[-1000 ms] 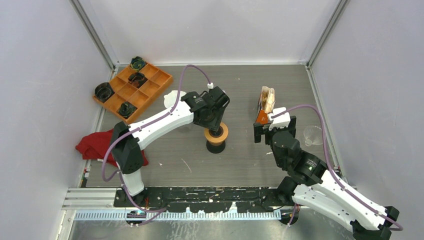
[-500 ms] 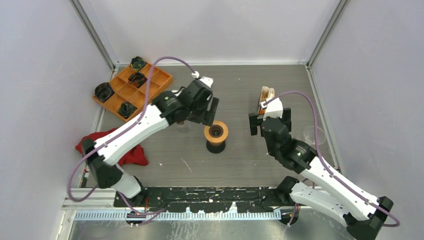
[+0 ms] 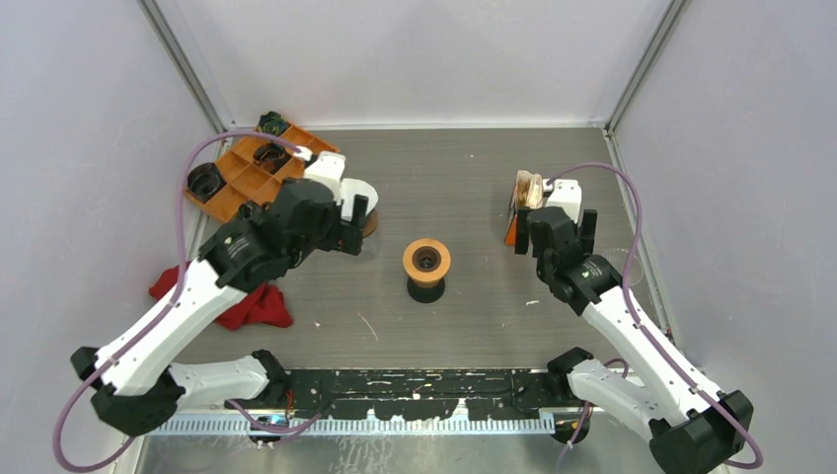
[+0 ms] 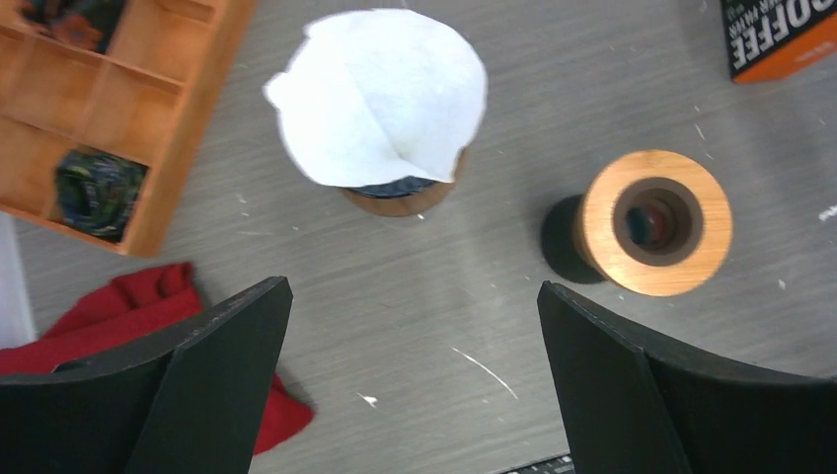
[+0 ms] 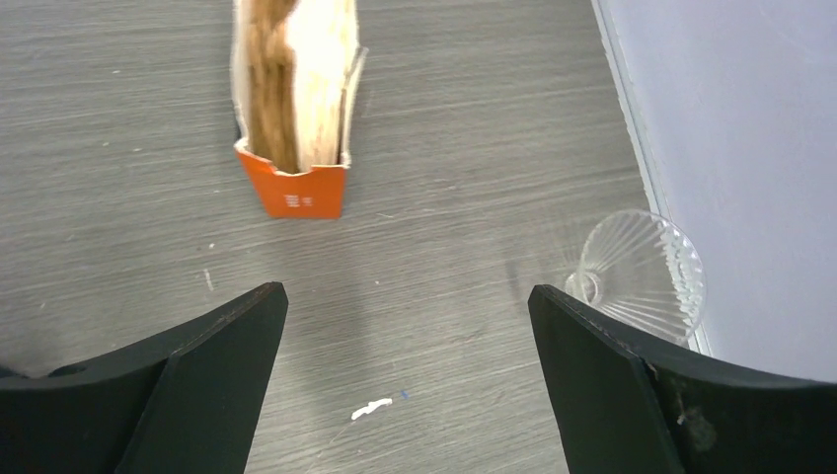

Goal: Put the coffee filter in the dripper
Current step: Place the connecting ring on the coffee server, then pick up the coffee dripper from the center of the board.

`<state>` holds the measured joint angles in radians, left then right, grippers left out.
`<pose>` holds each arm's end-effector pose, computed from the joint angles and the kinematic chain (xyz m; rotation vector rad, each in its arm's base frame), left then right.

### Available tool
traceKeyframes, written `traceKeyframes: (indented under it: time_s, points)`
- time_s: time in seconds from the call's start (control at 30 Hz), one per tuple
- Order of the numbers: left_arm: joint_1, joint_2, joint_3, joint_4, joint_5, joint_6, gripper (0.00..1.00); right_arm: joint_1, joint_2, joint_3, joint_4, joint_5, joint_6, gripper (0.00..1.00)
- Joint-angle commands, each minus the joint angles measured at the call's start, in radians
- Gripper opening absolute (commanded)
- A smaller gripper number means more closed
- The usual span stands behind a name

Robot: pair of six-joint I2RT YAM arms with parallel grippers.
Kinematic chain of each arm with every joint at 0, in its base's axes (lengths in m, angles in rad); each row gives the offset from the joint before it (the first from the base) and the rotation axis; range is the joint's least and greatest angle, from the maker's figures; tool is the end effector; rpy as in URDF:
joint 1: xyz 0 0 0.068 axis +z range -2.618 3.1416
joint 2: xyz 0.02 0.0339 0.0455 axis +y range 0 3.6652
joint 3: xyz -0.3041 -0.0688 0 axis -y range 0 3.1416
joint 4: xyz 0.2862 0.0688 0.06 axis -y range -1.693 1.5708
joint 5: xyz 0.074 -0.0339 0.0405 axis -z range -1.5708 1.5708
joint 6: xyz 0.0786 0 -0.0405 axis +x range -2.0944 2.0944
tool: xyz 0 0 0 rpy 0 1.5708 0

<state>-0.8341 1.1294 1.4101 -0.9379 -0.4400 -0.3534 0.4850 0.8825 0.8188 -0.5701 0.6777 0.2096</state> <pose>0.2017 -0.1726 0.4367 0.2823 2.1442 -0.1927 0.2222 0.0614 0.3099 0.0802 2.0644 -0.3237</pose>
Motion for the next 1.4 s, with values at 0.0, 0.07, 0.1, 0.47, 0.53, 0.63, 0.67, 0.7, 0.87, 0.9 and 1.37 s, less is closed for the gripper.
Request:
traceKeyframes:
  time_s: [0.0, 0.07, 0.1, 0.47, 0.53, 0.63, 0.67, 0.7, 0.87, 0.9, 1.37]
  points:
    - [0.011, -0.11, -0.07, 0.157, -0.144, 0.09, 0.99, -0.099, 0.018, 0.05, -0.023, -0.044, 0.046, 1.0]
    - [0.012, -0.152, -0.104, 0.199, -0.196, 0.114, 0.99, -0.163, 0.028, 0.047, -0.029, -0.058, 0.048, 1.0]
    - [0.013, -0.175, -0.127, 0.226, -0.206, 0.136, 0.99, -0.194, 0.03, 0.045, -0.029, -0.07, 0.049, 1.0]
    - [0.012, -0.366, -0.372, 0.494, -0.324, 0.285, 0.99, -0.513, 0.091, 0.027, 0.016, -0.164, 0.081, 1.0]
    - [0.019, -0.388, -0.404, 0.525, -0.332, 0.311, 0.99, -0.542, 0.119, 0.026, 0.021, -0.153, 0.099, 1.0]
    - [0.039, -0.415, -0.433, 0.546, -0.346, 0.319, 0.99, -0.58, 0.172, 0.025, 0.032, -0.141, 0.126, 0.99]
    - [0.052, -0.424, -0.447, 0.557, -0.32, 0.321, 0.99, -0.591, 0.19, 0.025, 0.037, -0.139, 0.138, 0.98]
    - [0.069, -0.43, -0.457, 0.56, -0.291, 0.318, 0.99, -0.603, 0.21, 0.026, 0.046, -0.139, 0.143, 0.96]
    - [0.193, -0.425, -0.458, 0.531, -0.137, 0.236, 0.99, -0.653, 0.301, 0.034, 0.094, -0.156, 0.157, 0.86]
    - [0.217, -0.423, -0.457, 0.528, -0.11, 0.22, 0.99, -0.659, 0.319, 0.034, 0.106, -0.164, 0.158, 0.84]
    - [0.254, -0.444, -0.487, 0.548, -0.093, 0.226, 0.99, -0.68, 0.517, 0.018, 0.203, -0.162, 0.183, 0.49]
